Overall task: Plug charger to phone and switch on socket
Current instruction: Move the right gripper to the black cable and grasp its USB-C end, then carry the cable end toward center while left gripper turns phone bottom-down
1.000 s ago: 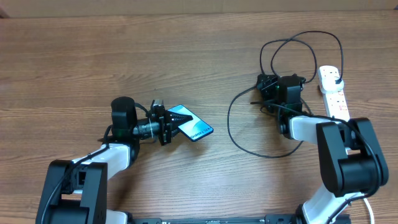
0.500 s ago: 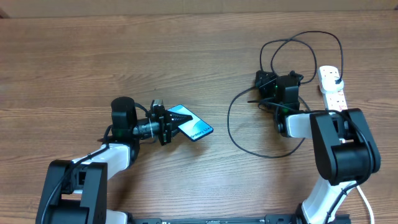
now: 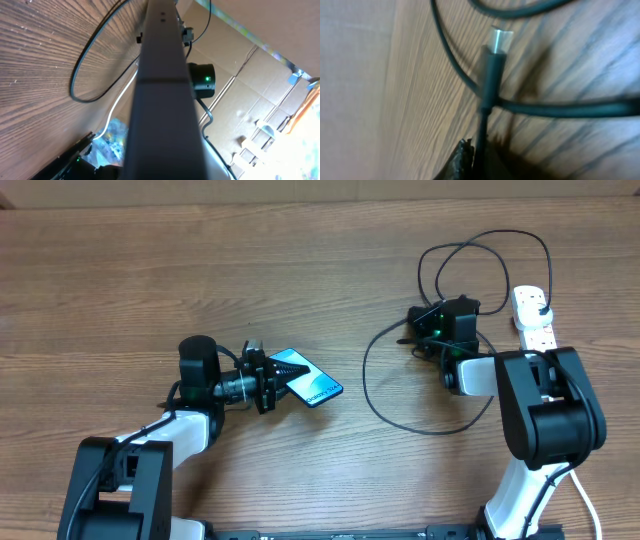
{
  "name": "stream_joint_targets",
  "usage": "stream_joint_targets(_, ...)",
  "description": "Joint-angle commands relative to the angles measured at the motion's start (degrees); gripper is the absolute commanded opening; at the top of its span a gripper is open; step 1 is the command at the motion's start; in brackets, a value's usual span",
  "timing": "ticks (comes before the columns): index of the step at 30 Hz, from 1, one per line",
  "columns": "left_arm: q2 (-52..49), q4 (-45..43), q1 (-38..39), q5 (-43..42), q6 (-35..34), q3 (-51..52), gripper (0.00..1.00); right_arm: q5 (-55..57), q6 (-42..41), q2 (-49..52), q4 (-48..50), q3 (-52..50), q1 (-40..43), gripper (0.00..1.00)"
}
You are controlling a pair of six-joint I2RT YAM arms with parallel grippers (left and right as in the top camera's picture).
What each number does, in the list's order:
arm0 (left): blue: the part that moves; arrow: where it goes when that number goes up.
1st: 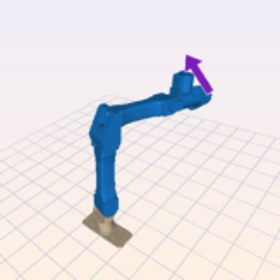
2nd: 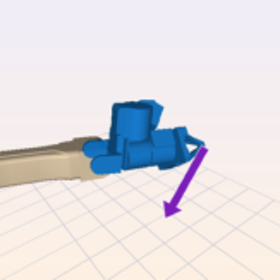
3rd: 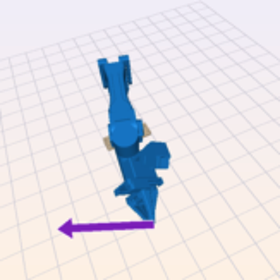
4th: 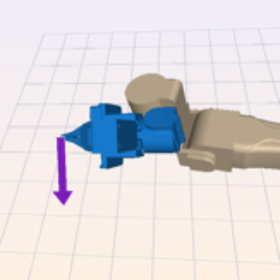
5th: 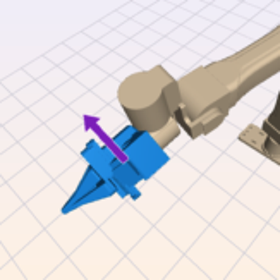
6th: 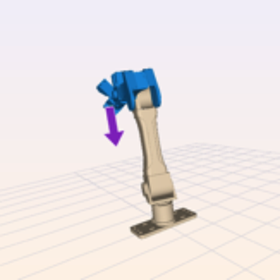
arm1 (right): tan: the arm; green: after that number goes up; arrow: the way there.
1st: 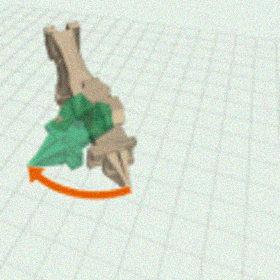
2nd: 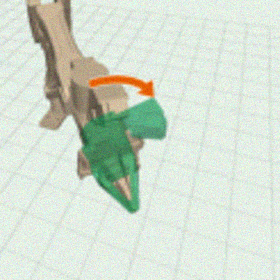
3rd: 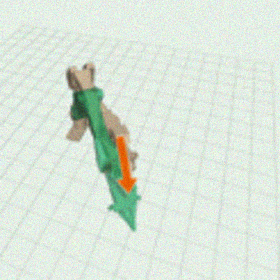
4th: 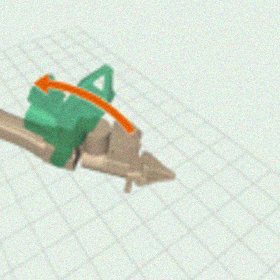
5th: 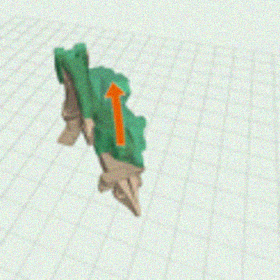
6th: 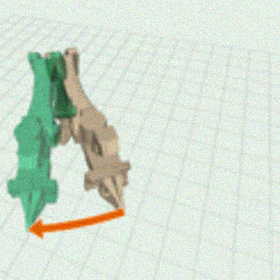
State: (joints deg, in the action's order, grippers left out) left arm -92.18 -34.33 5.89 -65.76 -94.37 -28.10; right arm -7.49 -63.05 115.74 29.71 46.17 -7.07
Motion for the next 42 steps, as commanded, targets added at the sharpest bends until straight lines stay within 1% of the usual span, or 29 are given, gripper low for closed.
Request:
stream_joint_targets(1, 0.2, -0.5, -0.4, -3.1, -0.6, -0.2, 0.04, -6.1, 0.6, 2.1, -1.2, -1.0, 0.0, 0.04)
stream_joint_targets(7, 0.2, -0.5, -0.4, -4.5, -0.6, -0.2, 0.04, -14.6, 3.6, -1.4, -2.1, -1.0, 0.0, 0.04)
stream_joint_targets(10, 0.2, -0.5, -0.4, -4.5, -0.6, -0.2, 0.04, -14.9, 3.9, -5.4, -5.6, -1.0, 0.0, 0.04)
stream_joint_targets(12, 0.3, -0.5, -0.4, -4.7, -0.7, -0.2, 0.04, -14.9, 6.8, -9.1, -8.4, -1.0, 0.0, 0.04)
stream_joint_targets(17, 0.3, -0.5, -0.4, -6.3, -0.6, -0.2, 0.04, -15.8, 11.2, -20.5, -20.5, -1.0, 0.0, 0.04)
stream_joint_targets(19, 0.3, -0.8, -0.3, -6.5, -0.5, -0.2, 0.04, -18.9, 13.1, -25.4, -25.4, -1.0, 0.0, 0.04)
stream_joint_targets(21, 0.3, -2.7, -0.3, -7.1, -0.4, -0.2, 0.04, -24.4, 15.4, -30.8, -30.6, -1.0, 0.0, 0.04)
stream_joint_targets(24, 0.2, -11.1, -1.2, -9.3, 0.1, -0.3, 0.04, -30.6, 18.9, -38.1, -39.1, -1.0, 0.0, 0.04)
stream_joint_targets(27, 0.2, -20.7, -3.9, -14.1, 0.1, -1.0, 0.04, -36.2, 24.2, -45.2, -46.6, -1.0, 0.0, 0.04)
stream_joint_targets(29, 0.2, -23.5, -5.9, -17.1, 0.1, -1.9, 0.04, -40.8, 27.6, -50.2, -51.6, -1.0, 0.0, 0.04)
stream_joint_targets(32, 0.2, -24.1, -7.9, -18.9, 0.3, -3.6, 0.04, -45.5, 31.6, -56.1, -58.4, -1.0, 0.0, 0.04)
stream_joint_targets(36, 0.2, -24.1, -7.9, -18.8, 1.6, -6.6, 0.04, -50.8, 37.3, -62.3, -68.1, -1.0, -0.1, 0.04)
stream_joint_targets(42, 0.2, -24.2, -5.6, -19.0, 2.4, -12.6, 0.04, -52.2, 46.5, -65.5, -82.6, -1.1, -0.5, 0.04)
